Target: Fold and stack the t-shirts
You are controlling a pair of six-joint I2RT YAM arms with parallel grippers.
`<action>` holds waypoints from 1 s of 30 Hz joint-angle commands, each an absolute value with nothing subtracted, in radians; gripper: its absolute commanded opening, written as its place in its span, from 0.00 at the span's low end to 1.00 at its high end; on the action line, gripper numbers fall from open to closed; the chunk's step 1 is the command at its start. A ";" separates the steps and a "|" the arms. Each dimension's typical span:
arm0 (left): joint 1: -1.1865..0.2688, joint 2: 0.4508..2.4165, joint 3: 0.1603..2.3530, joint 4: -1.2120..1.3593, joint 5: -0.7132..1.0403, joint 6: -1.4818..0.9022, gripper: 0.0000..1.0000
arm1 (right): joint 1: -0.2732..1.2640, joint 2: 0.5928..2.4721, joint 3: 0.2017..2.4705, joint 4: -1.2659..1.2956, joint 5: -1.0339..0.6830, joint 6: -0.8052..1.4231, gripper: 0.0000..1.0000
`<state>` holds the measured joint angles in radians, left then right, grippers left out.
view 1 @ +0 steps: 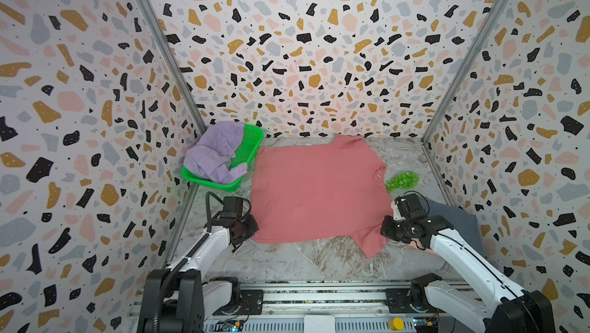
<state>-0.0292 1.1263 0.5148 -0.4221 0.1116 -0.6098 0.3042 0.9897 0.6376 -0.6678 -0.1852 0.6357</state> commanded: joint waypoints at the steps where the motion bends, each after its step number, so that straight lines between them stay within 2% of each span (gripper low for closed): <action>1: -0.029 1.067 0.559 -0.502 -0.039 -0.657 0.00 | 0.321 0.982 0.737 -0.786 -0.234 0.660 0.00; 3: -0.029 1.069 0.569 -0.521 -0.054 -0.657 0.00 | 0.354 0.985 0.768 -0.829 -0.234 0.672 0.03; 4: -0.029 1.077 0.576 -0.530 -0.052 -0.652 0.09 | 0.371 0.987 0.782 -0.849 -0.234 0.676 0.08; 6: -0.029 1.086 0.600 -0.557 -0.061 -0.639 0.16 | 0.393 0.991 0.839 -0.897 -0.219 0.689 0.21; 7: -0.029 1.086 0.615 -0.561 -0.068 -0.639 0.23 | 0.406 0.990 0.879 -0.910 -0.200 0.697 0.37; 8: -0.029 1.086 0.633 -0.563 -0.075 -0.641 0.30 | 0.415 0.992 0.918 -0.918 -0.182 0.702 0.62; 9: -0.029 1.085 0.662 -0.566 -0.083 -0.642 0.38 | 0.417 1.006 0.977 -0.933 -0.148 0.700 0.75; 11: -0.029 1.088 0.721 -0.565 -0.098 -0.639 0.47 | 0.421 1.041 1.067 -0.951 -0.068 0.682 0.74; 15: -0.047 1.146 0.835 -0.536 -0.038 -0.611 0.49 | 0.423 1.141 1.153 -0.818 0.027 0.586 0.68; 22: -0.207 1.377 0.968 -0.344 0.147 -0.519 0.54 | 0.406 1.385 1.121 -0.292 -0.044 0.441 0.66; 26: -0.232 1.559 1.037 -0.233 0.200 -0.472 0.56 | 0.370 1.586 1.202 -0.137 -0.078 0.416 0.64; 30: -0.229 1.739 1.143 -0.200 0.178 -0.420 0.56 | 0.330 1.777 1.277 -0.016 -0.191 0.406 0.62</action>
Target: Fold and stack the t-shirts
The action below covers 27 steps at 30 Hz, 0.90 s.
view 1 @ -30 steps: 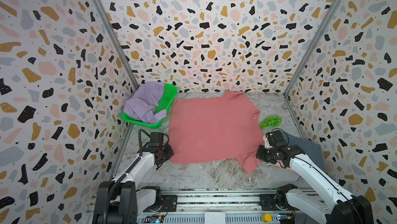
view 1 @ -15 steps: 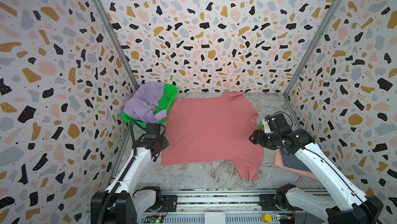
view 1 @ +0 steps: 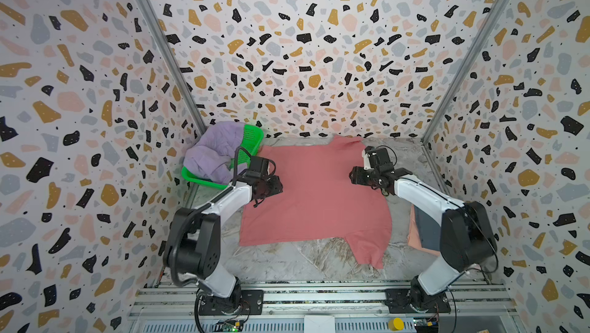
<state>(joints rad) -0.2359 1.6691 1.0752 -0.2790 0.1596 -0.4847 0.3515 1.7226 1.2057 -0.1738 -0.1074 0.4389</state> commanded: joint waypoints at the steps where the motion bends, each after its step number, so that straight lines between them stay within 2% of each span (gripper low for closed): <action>1: -0.230 1.787 1.176 -0.194 0.176 -0.407 0.56 | 0.324 1.828 1.306 -0.005 -0.213 0.397 0.62; 4: -0.229 1.894 1.270 -0.174 0.146 -0.396 0.55 | 0.321 1.940 1.388 0.006 -0.220 0.386 0.60; 11: -0.209 2.071 1.487 -0.111 0.132 -0.386 0.56 | 0.293 2.037 1.481 0.122 -0.164 0.425 0.60; 18: -0.182 2.196 1.592 -0.068 0.108 -0.464 0.58 | 0.247 2.235 1.652 0.170 -0.271 0.445 0.61; 22: -0.182 2.250 1.638 -0.086 0.073 -0.501 0.58 | 0.226 2.364 1.794 0.106 -0.357 0.445 0.61; 27: -0.183 2.307 1.709 -0.222 0.027 -0.471 0.58 | 0.221 2.434 1.879 -0.122 -0.355 0.404 0.60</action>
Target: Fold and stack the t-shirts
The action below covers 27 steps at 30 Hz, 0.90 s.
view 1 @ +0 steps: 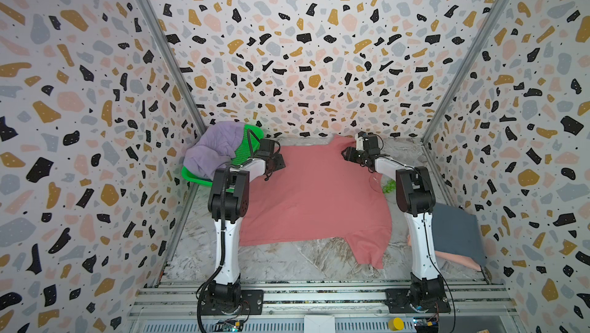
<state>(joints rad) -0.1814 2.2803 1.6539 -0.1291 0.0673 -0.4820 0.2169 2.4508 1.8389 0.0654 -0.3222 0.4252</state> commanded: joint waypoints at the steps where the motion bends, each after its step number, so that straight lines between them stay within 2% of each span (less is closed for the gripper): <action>1: -0.182 2.313 1.715 -0.258 0.023 -0.459 0.58 | 0.222 2.432 1.868 -0.172 -0.362 0.396 0.60; 6: -0.187 2.264 1.596 -0.309 0.029 -0.421 0.57 | 0.215 2.328 1.700 -0.375 -0.318 0.322 0.60; 11: -0.193 2.134 1.365 -0.371 0.053 -0.374 0.55 | 0.190 2.146 1.450 -0.425 -0.279 0.292 0.60; 16: -0.199 2.009 1.235 -0.400 0.143 -0.371 0.55 | 0.189 2.016 1.357 -0.508 -0.209 0.301 0.61; 18: -0.205 1.977 1.252 -0.424 0.151 -0.379 0.54 | 0.187 1.983 1.366 -0.555 -0.194 0.303 0.61; 21: -0.207 1.927 1.313 -0.425 0.143 -0.392 0.54 | 0.188 1.903 1.371 -0.480 -0.218 0.275 0.72; 23: -0.204 1.917 1.388 -0.428 0.094 -0.391 0.56 | 0.182 1.875 1.397 -0.384 -0.205 0.266 0.76; 27: -0.184 2.004 1.565 -0.453 -0.046 -0.383 0.58 | 0.142 1.956 1.552 -0.292 -0.179 0.273 0.77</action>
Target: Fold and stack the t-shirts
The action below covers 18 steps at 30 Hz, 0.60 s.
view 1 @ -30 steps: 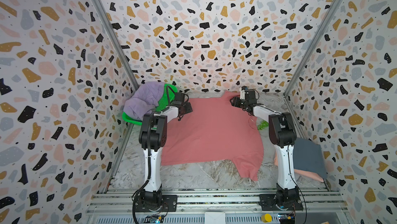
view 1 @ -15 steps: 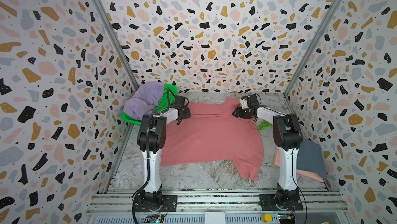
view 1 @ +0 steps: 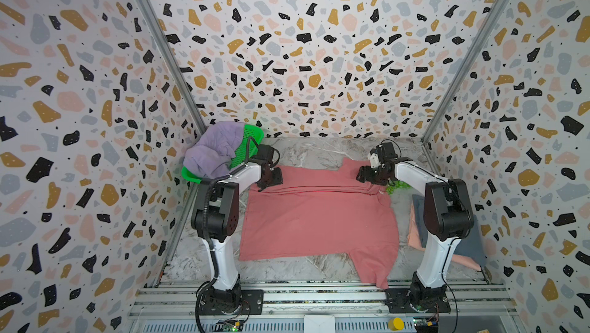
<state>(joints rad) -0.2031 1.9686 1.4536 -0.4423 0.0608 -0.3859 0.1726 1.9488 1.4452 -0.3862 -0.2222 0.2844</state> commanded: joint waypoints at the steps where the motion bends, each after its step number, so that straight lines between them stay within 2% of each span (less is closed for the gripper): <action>1: -0.174 2.049 1.616 -0.470 -0.061 -0.385 0.58 | 0.132 1.993 1.607 -0.290 -0.170 0.280 0.77; 5: -0.156 2.200 1.780 -0.483 -0.086 -0.423 0.58 | 0.105 2.136 1.792 -0.300 -0.161 0.284 0.77; 10: -0.155 2.330 1.934 -0.494 -0.089 -0.482 0.59 | 0.080 2.221 1.887 -0.266 -0.167 0.280 0.81; 18: -0.156 2.373 1.930 -0.519 -0.191 -0.546 0.59 | 0.055 2.267 1.890 -0.218 -0.201 0.268 0.81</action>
